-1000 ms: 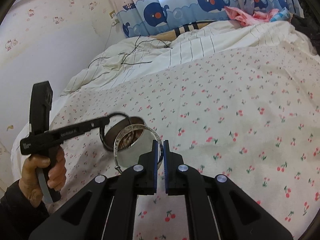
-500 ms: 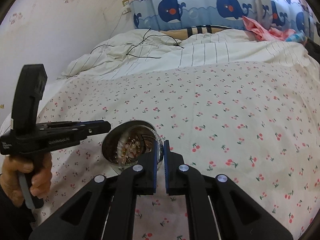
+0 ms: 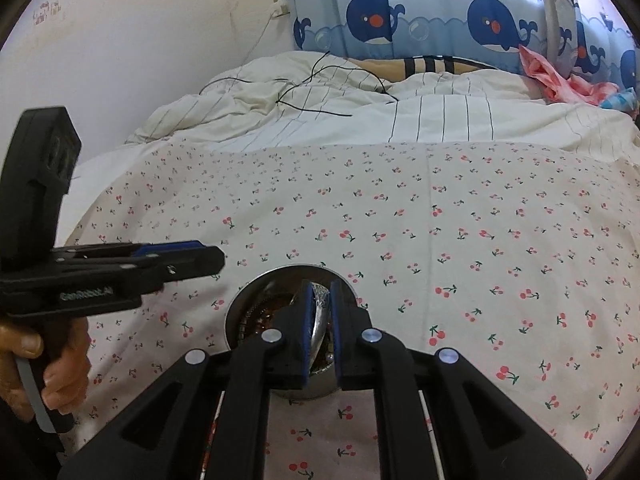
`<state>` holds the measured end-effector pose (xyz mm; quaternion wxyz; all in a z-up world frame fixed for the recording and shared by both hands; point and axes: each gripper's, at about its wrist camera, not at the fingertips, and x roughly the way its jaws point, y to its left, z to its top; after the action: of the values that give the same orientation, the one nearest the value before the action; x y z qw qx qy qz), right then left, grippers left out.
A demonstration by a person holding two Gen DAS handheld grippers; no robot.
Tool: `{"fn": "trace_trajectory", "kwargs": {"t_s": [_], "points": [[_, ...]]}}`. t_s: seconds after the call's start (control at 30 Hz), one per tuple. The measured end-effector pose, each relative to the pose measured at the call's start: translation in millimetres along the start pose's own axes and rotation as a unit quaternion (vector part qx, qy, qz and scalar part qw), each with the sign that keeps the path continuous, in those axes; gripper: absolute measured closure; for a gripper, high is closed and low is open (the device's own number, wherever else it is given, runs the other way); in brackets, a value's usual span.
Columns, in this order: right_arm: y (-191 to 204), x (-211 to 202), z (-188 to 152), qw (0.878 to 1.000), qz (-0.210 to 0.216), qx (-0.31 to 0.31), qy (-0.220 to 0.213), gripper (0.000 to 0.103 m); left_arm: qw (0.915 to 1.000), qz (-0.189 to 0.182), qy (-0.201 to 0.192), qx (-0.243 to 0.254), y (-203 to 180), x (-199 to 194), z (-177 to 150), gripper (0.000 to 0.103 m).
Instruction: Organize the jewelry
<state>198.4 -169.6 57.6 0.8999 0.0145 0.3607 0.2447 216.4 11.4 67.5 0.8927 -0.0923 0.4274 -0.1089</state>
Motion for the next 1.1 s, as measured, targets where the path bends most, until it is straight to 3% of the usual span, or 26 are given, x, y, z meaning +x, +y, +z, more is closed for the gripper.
{"fn": "trace_trajectory", "kwargs": {"t_s": [0.47,0.57,0.6,0.7,0.77,0.83,0.97,1.1], "points": [[12.7,44.9,0.5,0.999,-0.015,-0.030,0.040,0.092,1.0000,-0.001,-0.001,-0.010,4.3,-2.5,-0.6,0.061],[11.3,54.7,1.4,0.996,-0.023,-0.046,0.070,0.079,0.9999,0.002,-0.002,-0.012,5.0,-3.1,-0.5,0.057],[10.5,52.4,1.7,0.997,-0.021,-0.048,0.065,0.069,0.9999,0.002,-0.002,-0.012,5.2,-3.4,-0.6,0.056],[8.0,35.1,3.4,0.998,-0.032,-0.047,0.029,0.061,0.9999,0.004,-0.002,-0.011,4.6,-3.8,-1.1,0.055],[4.1,21.3,6.1,0.999,-0.013,-0.033,0.006,0.061,0.9999,0.005,-0.001,-0.011,3.7,-3.7,-1.4,0.053],[2.8,12.0,9.6,0.999,-0.021,-0.036,-0.002,0.060,0.9999,0.007,0.000,-0.009,3.6,-4.1,-1.7,0.052],[-3.1,-7.4,0.0,0.999,-0.036,-0.033,0.000,0.048,0.9998,0.014,-0.002,-0.011,5.4,-6.3,-1.7,0.047],[-17.0,-17.0,-28.6,0.999,-0.038,-0.006,0.034,0.040,0.9997,0.020,-0.003,-0.016,7.9,-8.1,-3.8,0.040]]}}
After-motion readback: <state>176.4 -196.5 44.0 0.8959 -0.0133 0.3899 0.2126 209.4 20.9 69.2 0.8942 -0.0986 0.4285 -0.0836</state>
